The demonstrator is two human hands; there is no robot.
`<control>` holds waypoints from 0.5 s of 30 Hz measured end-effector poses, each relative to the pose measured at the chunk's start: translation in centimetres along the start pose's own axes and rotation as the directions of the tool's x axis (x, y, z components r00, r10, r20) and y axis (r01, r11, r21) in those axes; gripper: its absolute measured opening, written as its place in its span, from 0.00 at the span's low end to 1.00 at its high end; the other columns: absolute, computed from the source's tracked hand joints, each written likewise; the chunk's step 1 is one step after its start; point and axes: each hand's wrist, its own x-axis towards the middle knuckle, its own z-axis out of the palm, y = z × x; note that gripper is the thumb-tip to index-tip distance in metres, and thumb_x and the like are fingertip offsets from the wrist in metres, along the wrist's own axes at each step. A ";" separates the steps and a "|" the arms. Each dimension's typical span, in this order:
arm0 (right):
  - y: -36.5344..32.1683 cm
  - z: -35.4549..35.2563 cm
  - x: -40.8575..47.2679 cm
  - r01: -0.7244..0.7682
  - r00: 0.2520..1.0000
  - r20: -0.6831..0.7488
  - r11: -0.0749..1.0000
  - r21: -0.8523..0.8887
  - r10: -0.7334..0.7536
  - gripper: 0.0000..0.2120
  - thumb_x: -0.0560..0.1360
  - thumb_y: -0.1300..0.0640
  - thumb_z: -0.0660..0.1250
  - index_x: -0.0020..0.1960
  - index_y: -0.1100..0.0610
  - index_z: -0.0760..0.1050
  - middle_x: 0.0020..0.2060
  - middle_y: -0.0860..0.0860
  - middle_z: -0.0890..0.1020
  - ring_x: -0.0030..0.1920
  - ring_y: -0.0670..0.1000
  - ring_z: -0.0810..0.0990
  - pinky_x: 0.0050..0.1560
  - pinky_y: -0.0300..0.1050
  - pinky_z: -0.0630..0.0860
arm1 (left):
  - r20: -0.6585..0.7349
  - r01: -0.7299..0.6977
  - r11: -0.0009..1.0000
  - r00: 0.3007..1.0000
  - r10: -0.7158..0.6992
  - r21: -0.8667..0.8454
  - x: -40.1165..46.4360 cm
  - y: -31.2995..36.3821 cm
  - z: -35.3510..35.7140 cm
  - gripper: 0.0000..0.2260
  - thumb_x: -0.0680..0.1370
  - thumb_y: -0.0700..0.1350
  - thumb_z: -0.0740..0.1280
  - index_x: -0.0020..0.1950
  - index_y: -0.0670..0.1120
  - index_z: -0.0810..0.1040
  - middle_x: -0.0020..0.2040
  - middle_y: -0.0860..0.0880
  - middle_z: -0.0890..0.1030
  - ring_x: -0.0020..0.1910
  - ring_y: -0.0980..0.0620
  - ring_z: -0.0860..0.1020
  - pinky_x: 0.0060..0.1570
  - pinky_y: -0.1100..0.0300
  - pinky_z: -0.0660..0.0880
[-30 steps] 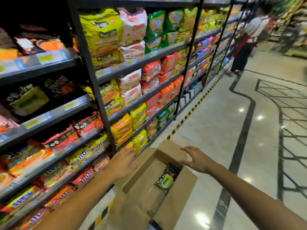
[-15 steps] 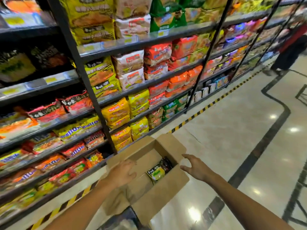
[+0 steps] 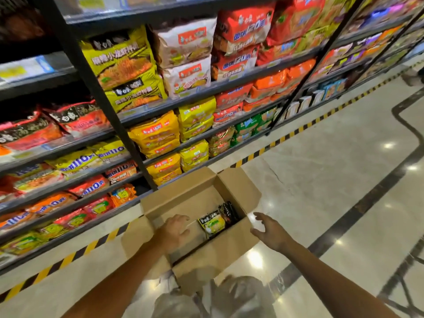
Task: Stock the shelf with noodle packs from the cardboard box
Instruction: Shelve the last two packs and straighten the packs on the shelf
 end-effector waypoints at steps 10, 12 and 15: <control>5.0 1.7 20.8 -0.041 0.982 0.182 0.998 -0.042 0.048 0.29 0.79 0.51 0.69 0.76 0.55 0.64 0.69 0.52 0.75 0.69 0.53 0.74 0.64 0.42 0.70 | 0.001 0.242 0.912 0.967 -0.256 -0.332 13.7 -1.7 5.5 0.30 0.75 0.60 0.65 0.73 0.48 0.70 0.71 0.44 0.72 0.70 0.41 0.70 0.70 0.46 0.67; 7.6 4.2 25.7 -0.054 0.977 0.204 0.998 -0.034 0.060 0.27 0.78 0.54 0.70 0.74 0.56 0.67 0.66 0.51 0.78 0.66 0.52 0.76 0.60 0.38 0.70 | 0.018 0.265 0.899 0.961 -0.276 -0.348 18.5 -3.3 9.6 0.32 0.72 0.66 0.57 0.72 0.52 0.71 0.71 0.48 0.73 0.68 0.46 0.72 0.70 0.48 0.67; 11.4 8.5 32.4 -0.083 0.962 0.260 0.996 -0.015 0.084 0.29 0.76 0.54 0.72 0.74 0.56 0.68 0.64 0.50 0.79 0.65 0.52 0.77 0.57 0.34 0.69 | 0.081 0.298 0.893 0.954 -0.288 -0.337 25.0 -5.8 15.9 0.29 0.74 0.63 0.53 0.70 0.52 0.73 0.69 0.49 0.75 0.66 0.46 0.74 0.68 0.45 0.67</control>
